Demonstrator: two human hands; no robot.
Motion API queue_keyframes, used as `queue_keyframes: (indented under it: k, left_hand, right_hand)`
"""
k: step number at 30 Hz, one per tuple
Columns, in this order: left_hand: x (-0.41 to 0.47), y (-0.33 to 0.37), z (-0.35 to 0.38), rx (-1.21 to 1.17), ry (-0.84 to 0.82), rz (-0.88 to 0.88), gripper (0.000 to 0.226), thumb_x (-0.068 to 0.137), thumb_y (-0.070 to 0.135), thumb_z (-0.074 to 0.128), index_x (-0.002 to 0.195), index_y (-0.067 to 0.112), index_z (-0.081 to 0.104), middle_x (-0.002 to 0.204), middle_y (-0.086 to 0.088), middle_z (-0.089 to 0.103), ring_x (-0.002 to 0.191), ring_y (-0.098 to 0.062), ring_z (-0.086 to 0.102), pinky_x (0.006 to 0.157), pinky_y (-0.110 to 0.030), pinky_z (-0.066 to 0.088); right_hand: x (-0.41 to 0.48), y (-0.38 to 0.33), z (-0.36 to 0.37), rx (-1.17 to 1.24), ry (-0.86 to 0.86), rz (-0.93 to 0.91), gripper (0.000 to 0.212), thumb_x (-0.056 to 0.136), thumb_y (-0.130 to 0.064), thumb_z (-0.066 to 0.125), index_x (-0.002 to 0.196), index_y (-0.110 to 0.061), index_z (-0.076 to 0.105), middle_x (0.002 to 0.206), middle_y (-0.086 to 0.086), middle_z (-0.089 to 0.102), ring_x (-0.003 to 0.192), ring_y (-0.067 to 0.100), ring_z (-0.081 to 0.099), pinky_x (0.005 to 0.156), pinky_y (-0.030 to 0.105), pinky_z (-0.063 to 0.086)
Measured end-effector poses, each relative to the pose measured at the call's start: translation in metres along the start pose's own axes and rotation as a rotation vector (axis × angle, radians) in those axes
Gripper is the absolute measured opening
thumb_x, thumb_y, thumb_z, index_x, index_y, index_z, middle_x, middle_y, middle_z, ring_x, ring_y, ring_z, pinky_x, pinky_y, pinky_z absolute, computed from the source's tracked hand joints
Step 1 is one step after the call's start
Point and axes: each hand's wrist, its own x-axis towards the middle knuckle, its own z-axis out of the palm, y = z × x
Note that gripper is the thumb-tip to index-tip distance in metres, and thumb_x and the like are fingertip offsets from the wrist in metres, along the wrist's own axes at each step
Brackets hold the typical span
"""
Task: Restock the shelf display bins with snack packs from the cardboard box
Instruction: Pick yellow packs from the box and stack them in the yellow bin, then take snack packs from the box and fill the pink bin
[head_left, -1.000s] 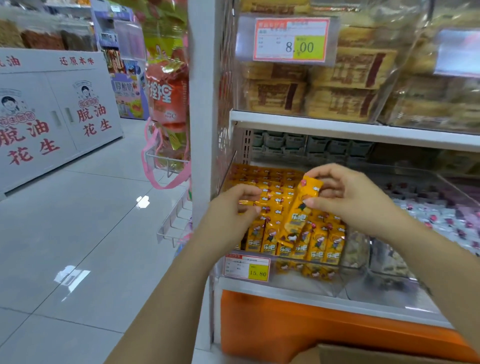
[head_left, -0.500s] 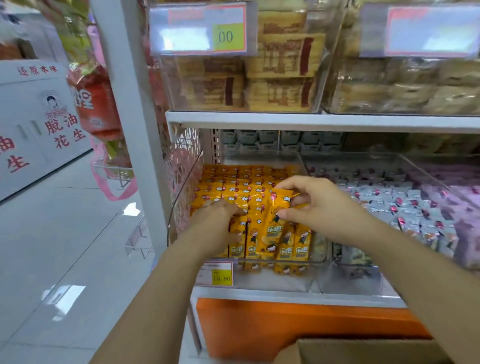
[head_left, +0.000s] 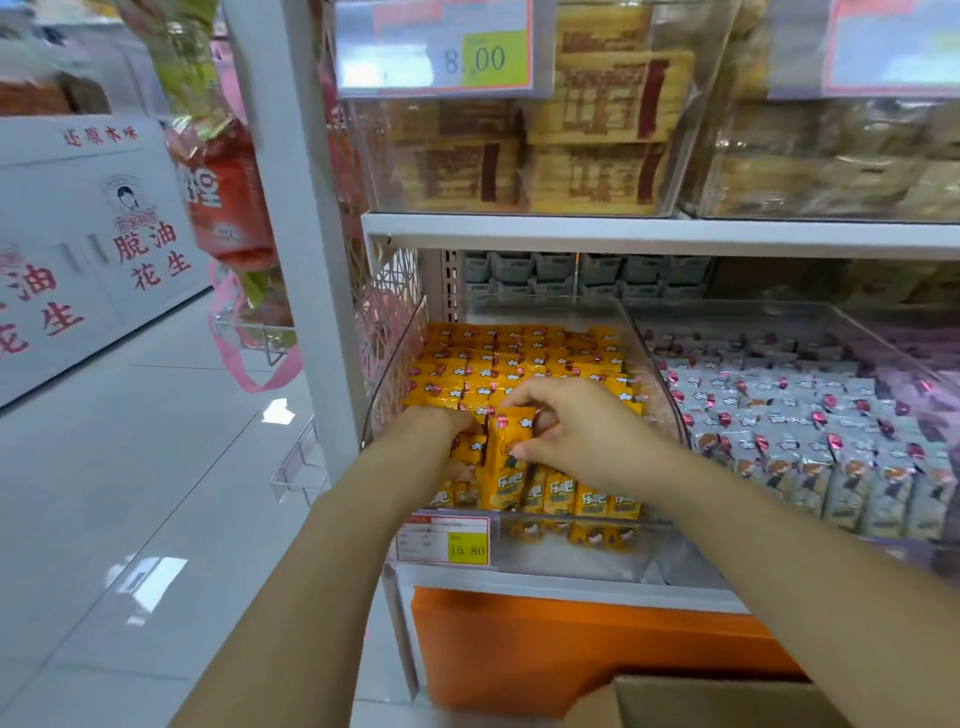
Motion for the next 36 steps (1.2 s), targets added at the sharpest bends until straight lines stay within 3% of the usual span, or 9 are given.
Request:
queue_keyframes:
  k: [2,5,10,15,19,23,27,32,36]
  left_hand:
    - [0.0,0.001,0.0,0.01,-0.009,-0.009,0.051,0.087,0.024,0.068,0.136,0.024,0.05,0.133,-0.007,0.053,0.122,-0.025,0.048,0.1,-0.033,0.041]
    - [0.003,0.003,-0.001,0.026,-0.02,-0.004,0.053,0.09,0.023,0.065,0.139,0.025,0.047,0.137,-0.006,0.051,0.125,-0.024,0.046,0.101,-0.031,0.04]
    - [0.005,0.004,0.001,0.074,-0.041,-0.004,0.057,0.091,0.025,0.063,0.144,0.025,0.04,0.142,-0.007,0.044,0.129,-0.025,0.041,0.107,-0.034,0.036]
    - [-0.001,-0.003,0.009,-0.026,0.142,0.021,0.06,0.086,0.022,0.069,0.141,0.023,0.045,0.139,-0.004,0.037,0.128,-0.024,0.038,0.105,-0.036,0.038]
    - [-0.02,0.018,0.011,-0.036,0.499,0.059,0.039,0.09,0.023,0.063,0.128,0.023,0.057,0.13,-0.002,0.048,0.117,-0.025,0.049,0.089,-0.042,0.048]
    - [-0.043,0.069,0.037,-0.327,0.758,0.245,0.022,0.086,0.02,0.06,0.107,0.018,0.066,0.108,-0.001,0.062,0.096,-0.023,0.062,0.071,-0.041,0.054]
    - [-0.06,0.121,0.088,-0.49,0.67,0.306,0.021,0.087,0.02,0.055,0.104,0.018,0.066,0.101,0.002,0.063,0.09,-0.017,0.062,0.073,-0.035,0.052]
    - [-0.063,0.174,0.165,-0.435,0.414,0.324,0.018,0.091,0.021,0.054,0.105,0.021,0.066,0.1,0.004,0.065,0.088,-0.017,0.063,0.07,-0.036,0.053]
    - [-0.06,0.202,0.227,-0.469,0.176,0.243,0.019,0.092,0.016,0.055,0.106,0.022,0.065,0.103,0.005,0.065,0.093,-0.016,0.061,0.078,-0.037,0.051]
  right_hand:
    - [0.004,0.0,0.007,-0.135,0.011,-0.016,0.036,0.086,-0.018,0.069,0.119,-0.027,0.058,0.089,-0.009,0.059,0.081,0.012,0.06,0.077,0.03,0.051]
    - [0.009,0.003,0.013,-0.244,0.033,-0.024,0.042,0.087,-0.021,0.068,0.126,-0.023,0.055,0.118,0.0,0.059,0.1,0.015,0.055,0.082,0.024,0.041]
    - [0.015,0.006,0.022,-0.484,-0.004,-0.04,0.044,0.085,-0.033,0.069,0.126,-0.027,0.055,0.12,0.0,0.052,0.113,0.019,0.044,0.089,0.031,0.038]
    - [0.001,0.004,0.012,-0.342,0.097,-0.075,0.05,0.083,-0.035,0.07,0.129,-0.029,0.054,0.123,-0.007,0.048,0.116,0.012,0.041,0.099,0.03,0.038]
    - [-0.037,0.008,0.0,-0.242,0.195,-0.179,0.029,0.086,-0.023,0.069,0.114,-0.024,0.064,0.089,-0.026,0.047,0.081,-0.004,0.045,0.074,0.007,0.036]
    - [-0.092,0.025,0.002,-0.143,0.31,-0.239,0.015,0.082,-0.011,0.07,0.095,-0.018,0.07,0.078,-0.025,0.052,0.075,0.003,0.053,0.068,0.008,0.04]
    - [-0.152,0.064,0.005,-0.113,0.335,-0.114,0.012,0.083,-0.012,0.067,0.094,-0.017,0.07,0.077,-0.013,0.059,0.072,0.008,0.052,0.066,0.011,0.04]
    - [-0.232,0.135,0.001,-0.151,0.327,0.144,0.015,0.08,-0.002,0.071,0.091,-0.012,0.071,0.076,-0.009,0.059,0.067,0.008,0.056,0.066,0.006,0.039]
    - [-0.283,0.198,-0.004,-0.069,0.263,0.396,0.016,0.085,-0.005,0.066,0.099,-0.011,0.069,0.083,-0.005,0.063,0.08,0.015,0.061,0.072,0.009,0.039]
